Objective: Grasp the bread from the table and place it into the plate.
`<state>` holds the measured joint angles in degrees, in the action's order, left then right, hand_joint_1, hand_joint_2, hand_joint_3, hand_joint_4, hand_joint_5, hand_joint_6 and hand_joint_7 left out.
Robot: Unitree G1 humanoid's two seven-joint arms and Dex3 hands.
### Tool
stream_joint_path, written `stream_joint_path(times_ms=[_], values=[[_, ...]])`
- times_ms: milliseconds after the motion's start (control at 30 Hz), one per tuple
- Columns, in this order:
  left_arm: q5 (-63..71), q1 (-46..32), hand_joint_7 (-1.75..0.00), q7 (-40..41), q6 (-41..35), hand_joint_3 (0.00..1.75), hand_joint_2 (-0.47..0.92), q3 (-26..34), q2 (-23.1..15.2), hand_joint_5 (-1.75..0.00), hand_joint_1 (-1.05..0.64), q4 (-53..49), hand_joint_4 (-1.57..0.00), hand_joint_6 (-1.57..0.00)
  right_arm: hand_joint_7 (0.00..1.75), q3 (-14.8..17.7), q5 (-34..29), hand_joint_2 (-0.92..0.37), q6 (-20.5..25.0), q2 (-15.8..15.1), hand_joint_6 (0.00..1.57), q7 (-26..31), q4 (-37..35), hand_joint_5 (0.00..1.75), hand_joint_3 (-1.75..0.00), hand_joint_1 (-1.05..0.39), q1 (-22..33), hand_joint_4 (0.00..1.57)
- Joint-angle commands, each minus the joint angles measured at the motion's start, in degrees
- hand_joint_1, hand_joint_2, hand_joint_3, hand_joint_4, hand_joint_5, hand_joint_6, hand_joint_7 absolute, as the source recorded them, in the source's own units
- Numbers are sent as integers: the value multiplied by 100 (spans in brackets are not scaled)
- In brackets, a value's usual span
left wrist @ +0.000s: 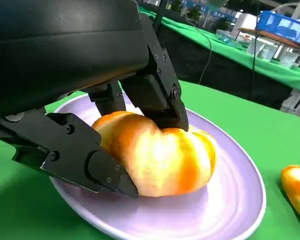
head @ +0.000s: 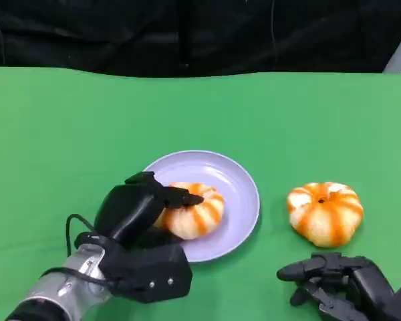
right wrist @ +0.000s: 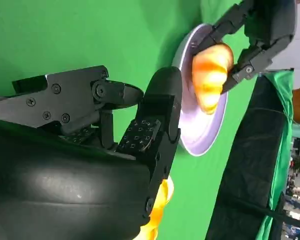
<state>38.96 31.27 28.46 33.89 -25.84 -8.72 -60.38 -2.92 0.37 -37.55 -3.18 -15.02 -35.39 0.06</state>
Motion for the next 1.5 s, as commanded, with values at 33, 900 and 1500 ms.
stream_joint_path(times_ms=[33, 900, 1500], values=[[-32, 105, 0, -136, -141, 1, 92, -29, -61, -118, -10, 16, -52, -118, 38, 50, 67, -92, -19, -28, 108, -6, 17, 118, -39, -6, 8, 80], [-12, 31, 0, 96, -129, 27, 92, -81, -108, -6, -59, 86, -63, -52, 36, 50, 44, -92, -20, -38, 108, -12, -12, 117, -38, -8, 13, 80], [-555, -99, 0, -318, 454, 48, 92, 175, -90, 0, -87, 42, -49, -32, 36, 47, 31, -92, -39, -40, 109, -9, -10, 119, -38, -8, 20, 81]])
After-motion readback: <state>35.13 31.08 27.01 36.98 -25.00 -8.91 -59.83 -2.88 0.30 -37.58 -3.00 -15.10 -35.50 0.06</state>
